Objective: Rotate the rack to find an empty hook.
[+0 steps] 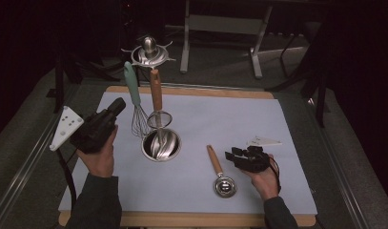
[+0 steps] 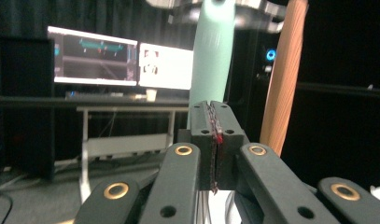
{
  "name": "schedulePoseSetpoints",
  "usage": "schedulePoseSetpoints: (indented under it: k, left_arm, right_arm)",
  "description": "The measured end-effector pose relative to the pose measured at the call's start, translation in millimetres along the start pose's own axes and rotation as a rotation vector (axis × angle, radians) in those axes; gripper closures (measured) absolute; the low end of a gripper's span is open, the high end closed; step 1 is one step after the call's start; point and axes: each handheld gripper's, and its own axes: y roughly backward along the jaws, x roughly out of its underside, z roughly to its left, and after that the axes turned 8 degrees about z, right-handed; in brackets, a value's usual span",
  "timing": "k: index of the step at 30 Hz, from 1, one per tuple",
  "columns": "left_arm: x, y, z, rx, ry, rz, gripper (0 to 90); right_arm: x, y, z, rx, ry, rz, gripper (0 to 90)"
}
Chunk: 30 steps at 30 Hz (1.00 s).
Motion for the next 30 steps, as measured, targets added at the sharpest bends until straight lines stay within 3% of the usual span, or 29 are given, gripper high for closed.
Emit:
schedulePoseSetpoints:
  k: [2, 7, 12, 18, 30]
  left_arm:
    - [-17.0, -3.4, -2.9, 0.014, -0.015, -0.031, 88.3]
    - [-37.7, -9.4, -8.5, 0.033, -0.039, -0.064, 88.8]
    - [-50.6, -16.9, -11.6, 0.044, -0.036, -0.101, 89.7]
    - [-58.5, -24.4, -10.4, 0.036, -0.029, -0.112, 89.6]
    - [-58.4, -29.1, -6.2, 0.000, -0.035, -0.101, 89.8]
  right_arm:
    - [10.2, 2.8, -8.5, -0.025, -0.054, -0.013, 59.0]
    - [11.9, 10.1, -14.5, -0.026, -0.078, -0.042, 58.9]
    - [15.9, 12.8, -20.5, -0.050, -0.116, -0.060, 58.9]
    - [19.0, 14.8, -24.9, -0.070, -0.135, -0.070, 58.9]
    - [20.7, 13.0, -26.3, -0.089, -0.149, -0.073, 58.9]
